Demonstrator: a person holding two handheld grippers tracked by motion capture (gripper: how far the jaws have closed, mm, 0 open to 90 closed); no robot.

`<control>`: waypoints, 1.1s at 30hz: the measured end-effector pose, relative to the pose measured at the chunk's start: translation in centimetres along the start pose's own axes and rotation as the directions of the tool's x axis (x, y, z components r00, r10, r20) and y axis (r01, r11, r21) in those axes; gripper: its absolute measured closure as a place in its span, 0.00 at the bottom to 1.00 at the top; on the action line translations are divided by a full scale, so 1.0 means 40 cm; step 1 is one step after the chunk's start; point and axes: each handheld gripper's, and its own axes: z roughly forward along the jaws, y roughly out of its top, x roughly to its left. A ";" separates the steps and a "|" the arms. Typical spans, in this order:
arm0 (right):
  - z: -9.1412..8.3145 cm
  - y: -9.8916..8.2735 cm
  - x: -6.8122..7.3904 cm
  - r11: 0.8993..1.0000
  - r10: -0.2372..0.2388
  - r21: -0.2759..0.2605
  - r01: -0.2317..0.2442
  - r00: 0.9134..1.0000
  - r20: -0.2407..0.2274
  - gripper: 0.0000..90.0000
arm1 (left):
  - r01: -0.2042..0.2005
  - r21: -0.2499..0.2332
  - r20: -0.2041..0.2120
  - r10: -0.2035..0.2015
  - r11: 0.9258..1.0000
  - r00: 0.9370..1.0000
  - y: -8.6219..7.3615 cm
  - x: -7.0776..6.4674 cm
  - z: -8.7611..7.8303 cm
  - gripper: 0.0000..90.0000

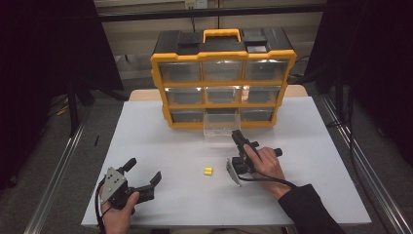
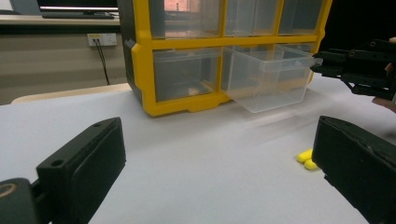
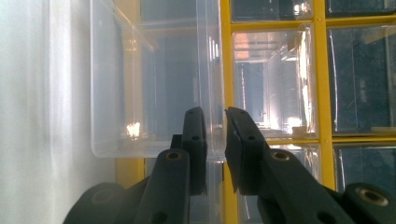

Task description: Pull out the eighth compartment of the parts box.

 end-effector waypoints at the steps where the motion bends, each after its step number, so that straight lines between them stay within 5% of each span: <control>1: 0.000 0.000 0.000 1.000 0.010 0.000 -0.010 1.000 0.000 0.87 | 0.000 -0.001 -0.001 0.000 1.000 1.000 0.000 0.000 0.000 0.03; 8: 0.000 -0.004 -0.005 0.995 0.098 0.003 -0.098 0.995 -0.019 0.82 | 0.005 -0.005 0.001 -0.005 1.000 1.000 0.000 -0.001 0.000 0.03; 14: 0.002 -0.013 -0.017 0.977 0.214 0.000 -0.214 0.976 -0.039 0.71 | 0.000 -0.001 0.000 0.000 1.000 1.000 0.000 0.001 -0.002 0.03; 16: 0.001 -0.019 -0.024 0.957 0.288 -0.001 -0.289 0.956 -0.048 0.62 | 0.001 0.001 -0.001 -0.001 1.000 1.000 -0.001 0.002 -0.001 0.03; 17: 0.001 -0.019 -0.024 0.957 0.288 -0.001 -0.289 0.956 -0.048 0.62 | 0.001 0.001 -0.001 -0.001 1.000 1.000 -0.001 0.002 -0.001 0.03; 18: 0.001 -0.023 -0.028 0.935 0.354 0.005 -0.354 0.933 -0.059 0.55 | 0.005 -0.005 -0.001 -0.005 1.000 1.000 0.000 0.001 0.000 0.03; 19: 0.001 -0.024 -0.030 0.923 0.384 0.004 -0.384 0.921 -0.067 0.53 | 0.005 -0.005 -0.001 -0.005 1.000 1.000 0.000 0.001 0.000 0.03; 20: 0.001 -0.024 -0.030 0.923 0.384 0.004 -0.384 0.921 -0.067 0.53 | 0.005 -0.006 -0.001 -0.005 1.000 1.000 0.000 0.001 0.000 0.03; 21: 0.000 -0.026 -0.032 0.914 0.405 0.007 -0.405 0.912 -0.070 0.52 | 0.007 -0.007 -0.002 -0.007 1.000 1.000 0.000 0.000 0.001 0.03; 23: -0.001 -0.029 -0.035 0.892 0.450 0.007 -0.451 0.889 -0.080 0.47 | 0.000 -0.001 -0.002 0.000 1.000 1.000 0.000 0.001 0.001 0.03; 24: -0.002 -0.032 -0.039 0.875 0.484 0.016 -0.484 0.871 -0.089 0.43 | 0.003 -0.002 -0.002 -0.004 1.000 1.000 0.000 0.001 0.001 0.03; 25: -0.002 -0.032 -0.039 0.875 0.484 0.016 -0.484 0.871 -0.089 0.43 | 0.005 -0.003 -0.003 -0.005 1.000 1.000 0.000 0.001 0.001 0.03; 28: -0.002 -0.038 -0.045 0.843 0.537 0.026 -0.537 0.837 -0.103 0.36 | 0.003 0.001 -0.002 -0.003 1.000 1.000 -0.001 0.002 0.000 0.03; 29: -0.002 -0.042 -0.049 0.818 0.573 0.028 -0.574 0.812 -0.113 0.31 | 0.013 -0.006 -0.001 -0.013 1.000 1.000 0.000 0.002 0.001 0.03; 30: -0.002 -0.045 -0.052 0.806 0.590 0.029 -0.591 0.798 -0.121 0.28 | 0.013 -0.006 -0.001 -0.013 1.000 1.000 0.000 0.002 0.001 0.03; 31: -0.002 -0.045 -0.052 0.806 0.590 0.029 -0.591 0.798 -0.121 0.28 | 0.012 -0.006 -0.003 -0.012 1.000 1.000 0.000 0.002 0.001 0.03; 32: -0.001 -0.050 -0.056 0.776 0.629 0.038 -0.630 0.767 -0.130 0.23 | 0.011 -0.005 -0.004 -0.012 1.000 1.000 0.000 0.002 0.001 0.03; 33: -0.001 -0.054 -0.057 0.759 0.648 0.040 -0.650 0.749 -0.138 0.20 | 0.006 0.000 -0.005 -0.006 1.000 1.000 0.000 0.003 0.001 0.03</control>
